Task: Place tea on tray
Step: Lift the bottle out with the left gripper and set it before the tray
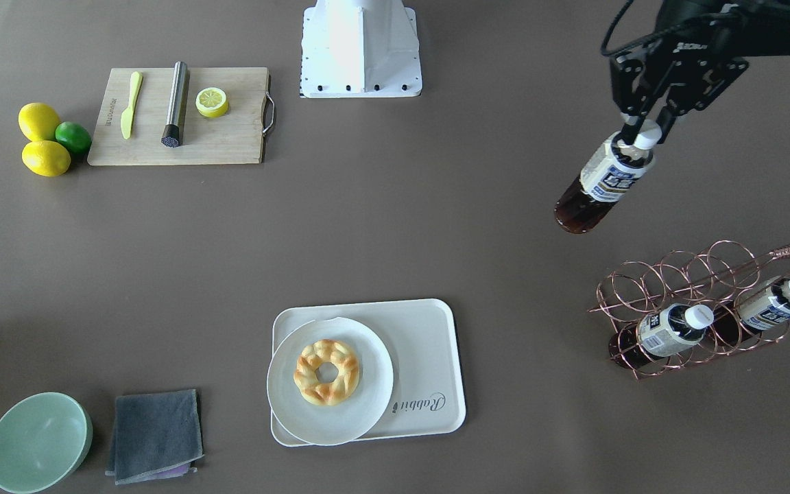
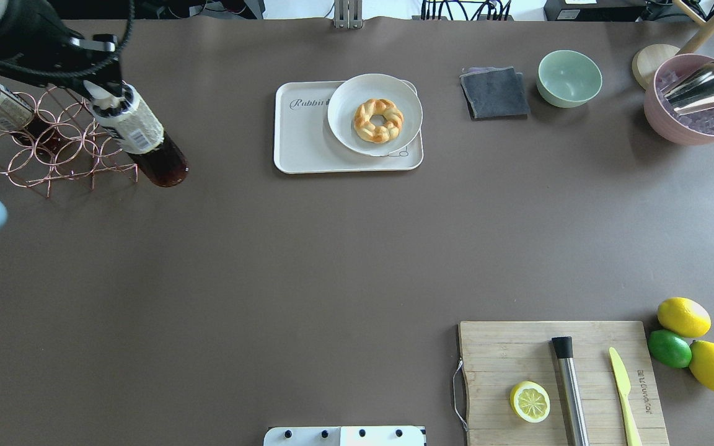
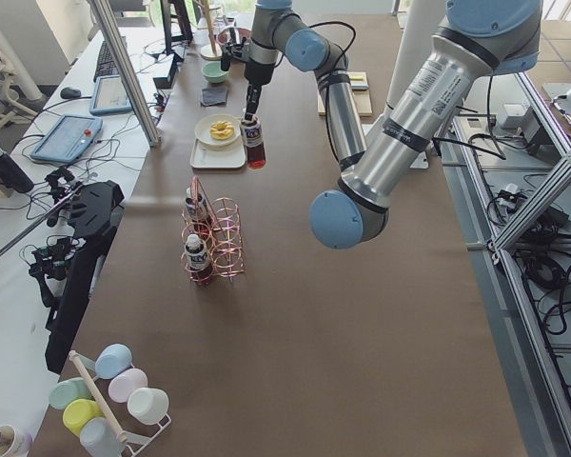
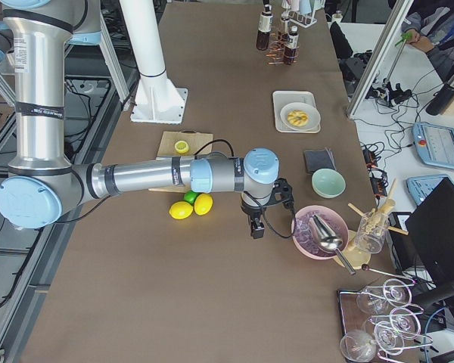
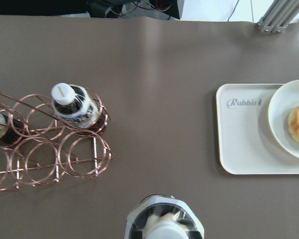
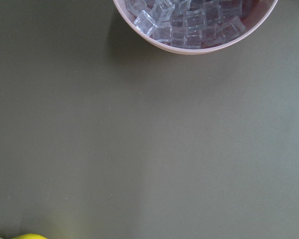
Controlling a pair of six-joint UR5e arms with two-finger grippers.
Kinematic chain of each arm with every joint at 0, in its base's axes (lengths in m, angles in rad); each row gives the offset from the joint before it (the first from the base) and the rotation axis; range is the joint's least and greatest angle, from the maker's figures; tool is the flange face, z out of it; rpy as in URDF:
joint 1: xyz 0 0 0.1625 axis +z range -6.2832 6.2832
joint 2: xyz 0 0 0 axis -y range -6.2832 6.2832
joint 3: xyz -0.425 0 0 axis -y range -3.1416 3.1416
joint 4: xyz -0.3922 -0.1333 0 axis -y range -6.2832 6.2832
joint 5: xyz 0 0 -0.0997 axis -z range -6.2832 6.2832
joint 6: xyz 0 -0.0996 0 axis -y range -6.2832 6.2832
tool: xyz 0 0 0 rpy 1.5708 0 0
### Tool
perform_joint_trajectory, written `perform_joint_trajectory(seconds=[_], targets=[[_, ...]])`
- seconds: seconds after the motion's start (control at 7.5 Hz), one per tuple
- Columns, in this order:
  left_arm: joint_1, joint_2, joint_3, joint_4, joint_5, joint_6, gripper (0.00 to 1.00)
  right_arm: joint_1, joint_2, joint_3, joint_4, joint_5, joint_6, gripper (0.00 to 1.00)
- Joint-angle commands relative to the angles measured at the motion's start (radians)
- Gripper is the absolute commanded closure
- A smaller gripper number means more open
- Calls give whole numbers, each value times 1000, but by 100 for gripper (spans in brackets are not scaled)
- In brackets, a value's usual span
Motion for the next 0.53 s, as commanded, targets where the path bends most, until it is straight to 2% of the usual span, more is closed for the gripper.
perform_joint_trajectory(seconds=[0.0,0.4], targets=[[315,-190,132,20,246,-234,100,1,3,-1,0,0,0,0],[488,-328,292,3,339,-326,100,-1,7,-2,1,0,0,0]])
